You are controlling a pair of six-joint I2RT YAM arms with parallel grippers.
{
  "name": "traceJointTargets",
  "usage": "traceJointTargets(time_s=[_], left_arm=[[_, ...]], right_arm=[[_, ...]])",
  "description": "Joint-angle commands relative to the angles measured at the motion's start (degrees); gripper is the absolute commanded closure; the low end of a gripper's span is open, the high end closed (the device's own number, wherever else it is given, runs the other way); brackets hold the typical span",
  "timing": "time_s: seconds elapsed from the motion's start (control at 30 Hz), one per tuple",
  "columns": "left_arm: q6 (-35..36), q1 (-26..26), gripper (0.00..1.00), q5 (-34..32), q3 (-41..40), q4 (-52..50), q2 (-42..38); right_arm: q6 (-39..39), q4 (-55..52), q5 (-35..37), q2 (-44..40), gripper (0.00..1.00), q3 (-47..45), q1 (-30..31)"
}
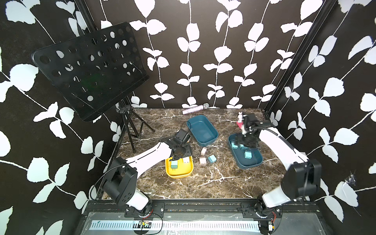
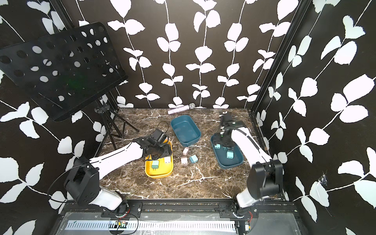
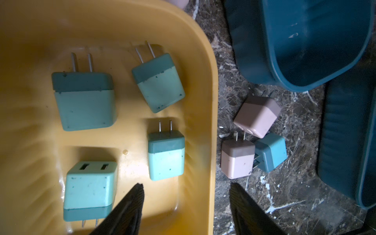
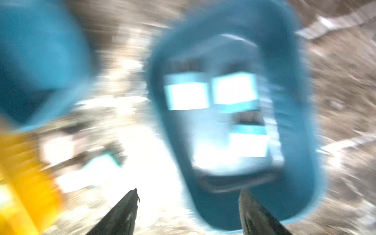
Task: Place the plugs by color into the storage box
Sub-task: Place the plug in the storage box.
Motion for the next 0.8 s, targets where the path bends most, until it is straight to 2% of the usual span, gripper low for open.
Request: traceJointTargets(time_s=[0.0, 0.1, 0.4, 0.77], left_arm=[[1.1, -0.2, 0.32, -0.5, 1.2, -0.9, -1.9], [1.1, -0.2, 0.32, -0.3, 1.4, -0.9, -1.7], [0.2, -0.2, 0.32, -0.8, -0.8, -1.3, -4.0], [-0.1, -0.2, 0.32, -1.0, -1.9, -0.8, -4.7]], right_arm=[[14.1, 2.0, -2.8, 2.4, 0.23, -1.4, 6.7], [15.3, 5.0, -4.6, 7.4, 0.23, -2.2, 8.1], [6.0, 3.7, -3.9, 22.0, 0.28, 10.0, 8.1], [0.1, 3.0, -0.2, 28.6, 0.3, 10.1, 10.5]])
